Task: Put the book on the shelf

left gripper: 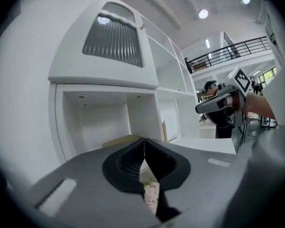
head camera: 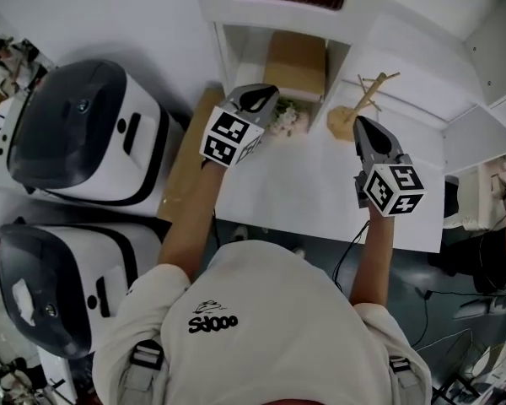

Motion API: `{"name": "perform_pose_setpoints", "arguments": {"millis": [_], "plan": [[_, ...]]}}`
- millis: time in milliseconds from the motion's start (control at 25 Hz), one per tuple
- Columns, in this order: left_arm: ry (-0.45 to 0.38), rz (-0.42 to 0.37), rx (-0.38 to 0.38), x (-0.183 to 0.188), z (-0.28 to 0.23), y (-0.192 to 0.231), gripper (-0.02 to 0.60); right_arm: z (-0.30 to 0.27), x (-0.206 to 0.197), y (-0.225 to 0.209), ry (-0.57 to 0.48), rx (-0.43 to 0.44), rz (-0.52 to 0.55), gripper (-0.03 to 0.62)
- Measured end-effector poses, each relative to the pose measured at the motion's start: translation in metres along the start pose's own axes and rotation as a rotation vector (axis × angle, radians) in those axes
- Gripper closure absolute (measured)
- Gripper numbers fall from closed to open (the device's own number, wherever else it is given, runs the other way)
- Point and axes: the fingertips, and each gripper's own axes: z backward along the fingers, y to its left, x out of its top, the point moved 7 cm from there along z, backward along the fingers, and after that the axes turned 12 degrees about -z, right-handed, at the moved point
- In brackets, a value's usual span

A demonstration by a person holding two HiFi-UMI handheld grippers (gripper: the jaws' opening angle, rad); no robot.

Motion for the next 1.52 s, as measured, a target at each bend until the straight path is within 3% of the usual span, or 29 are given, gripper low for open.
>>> {"name": "perform_pose_setpoints", "arguments": {"millis": [160,680,1520], "plan": [[-0.014,-0.024,0.075,0.008,0.028,0.004,0.566,-0.017,0.012,0.008,-0.015,0.052,0.044,0.591],[-0.083,-0.095,0.217,0.042,0.091,0.02,0.565,-0.035,0.031,0.05,-0.038,0.162,0.182,0.592],[-0.066,-0.115,0.218,0.044,0.092,0.019,0.565,-0.04,0.031,0.056,-0.027,0.187,0.192,0.592]]}}
